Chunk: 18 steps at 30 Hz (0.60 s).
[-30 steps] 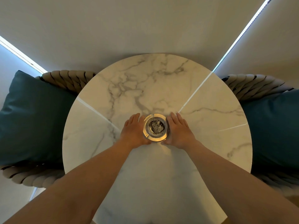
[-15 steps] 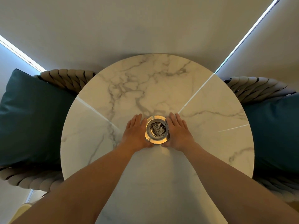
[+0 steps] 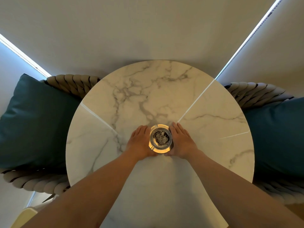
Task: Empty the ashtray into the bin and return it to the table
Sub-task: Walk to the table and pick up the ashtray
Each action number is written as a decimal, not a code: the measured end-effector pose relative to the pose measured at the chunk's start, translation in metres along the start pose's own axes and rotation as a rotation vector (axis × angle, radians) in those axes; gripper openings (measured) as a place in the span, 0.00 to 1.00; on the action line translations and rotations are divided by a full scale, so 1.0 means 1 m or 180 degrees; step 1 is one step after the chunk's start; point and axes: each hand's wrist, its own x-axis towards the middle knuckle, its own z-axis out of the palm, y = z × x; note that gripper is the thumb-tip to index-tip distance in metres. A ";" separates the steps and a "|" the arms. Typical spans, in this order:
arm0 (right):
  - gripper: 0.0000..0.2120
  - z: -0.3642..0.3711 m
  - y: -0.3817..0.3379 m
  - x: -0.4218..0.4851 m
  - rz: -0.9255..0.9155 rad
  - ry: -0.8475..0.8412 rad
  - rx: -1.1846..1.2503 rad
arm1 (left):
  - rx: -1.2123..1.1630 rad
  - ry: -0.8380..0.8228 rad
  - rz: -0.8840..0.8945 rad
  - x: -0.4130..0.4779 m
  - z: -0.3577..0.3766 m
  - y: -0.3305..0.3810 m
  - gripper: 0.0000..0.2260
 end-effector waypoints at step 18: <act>0.57 0.012 -0.022 -0.081 -0.0160 -0.0055 0.0091 | -0.0197 -0.0138 0.0018 -0.085 0.002 0.018 0.45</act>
